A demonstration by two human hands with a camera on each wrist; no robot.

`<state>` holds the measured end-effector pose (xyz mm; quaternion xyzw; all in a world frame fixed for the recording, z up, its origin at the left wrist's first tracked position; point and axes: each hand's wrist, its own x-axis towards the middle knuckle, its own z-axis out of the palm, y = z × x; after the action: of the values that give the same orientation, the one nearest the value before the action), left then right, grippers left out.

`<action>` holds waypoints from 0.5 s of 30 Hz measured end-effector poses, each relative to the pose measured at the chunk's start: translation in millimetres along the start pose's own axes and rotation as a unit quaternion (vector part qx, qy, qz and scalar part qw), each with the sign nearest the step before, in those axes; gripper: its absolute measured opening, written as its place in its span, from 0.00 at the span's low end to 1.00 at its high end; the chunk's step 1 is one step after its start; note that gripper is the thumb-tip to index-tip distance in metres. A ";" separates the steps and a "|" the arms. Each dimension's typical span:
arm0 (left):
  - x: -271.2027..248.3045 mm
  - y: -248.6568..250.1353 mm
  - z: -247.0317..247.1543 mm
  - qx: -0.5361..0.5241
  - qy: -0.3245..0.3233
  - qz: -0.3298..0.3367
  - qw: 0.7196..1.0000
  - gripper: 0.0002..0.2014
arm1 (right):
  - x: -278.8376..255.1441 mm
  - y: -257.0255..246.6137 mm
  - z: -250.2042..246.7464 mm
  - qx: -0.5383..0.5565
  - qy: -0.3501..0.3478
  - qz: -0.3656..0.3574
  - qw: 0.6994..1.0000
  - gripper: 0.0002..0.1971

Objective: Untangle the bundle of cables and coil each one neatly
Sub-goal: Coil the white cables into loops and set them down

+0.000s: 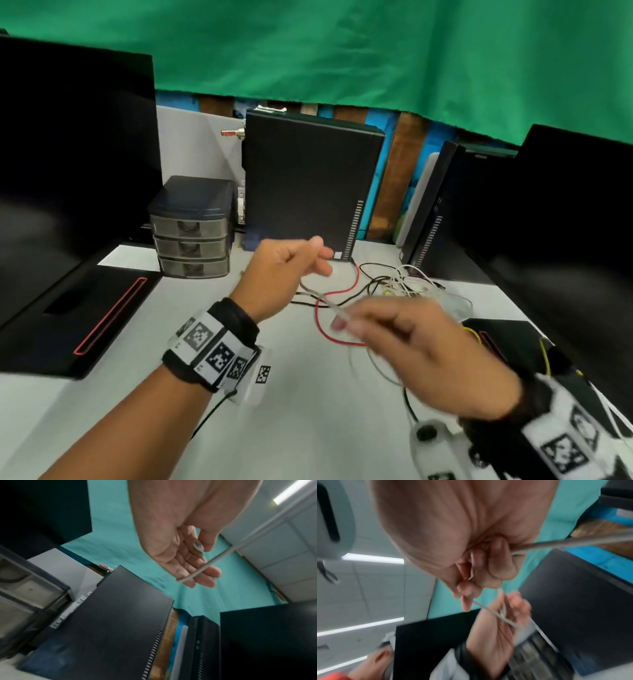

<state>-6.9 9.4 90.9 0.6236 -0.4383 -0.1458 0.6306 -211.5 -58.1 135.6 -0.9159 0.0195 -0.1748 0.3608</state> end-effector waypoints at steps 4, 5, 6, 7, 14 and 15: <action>-17.5 15.2 23.5 -0.031 -0.181 -0.015 0.983 0.26 | 25.0 16.8 -49.0 -0.003 0.218 -0.009 0.976 0.09; -21.0 23.0 27.3 -0.071 -0.204 -0.025 0.976 0.27 | 32.2 29.3 -55.3 -0.002 0.253 0.007 0.967 0.08; -22.8 28.6 29.4 -0.115 -0.212 -0.034 0.970 0.28 | 36.9 42.8 -57.8 0.000 0.273 0.023 0.962 0.07; -23.6 33.7 29.9 -0.167 -0.211 -0.042 0.962 0.27 | 39.1 53.3 -55.5 0.004 0.274 0.040 0.961 0.08; -14.0 26.3 16.6 -0.324 -0.131 -0.072 0.934 0.19 | 5.3 72.4 38.4 0.026 0.048 0.110 0.992 0.15; -13.3 22.5 18.1 -0.289 -0.128 -0.071 0.946 0.18 | -0.5 67.7 44.2 0.020 0.023 0.109 0.994 0.13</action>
<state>-36.0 11.2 103.6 0.4201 -0.4092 -0.3891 0.7104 -191.2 -79.2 60.2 -0.8964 0.1244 -0.1561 0.3957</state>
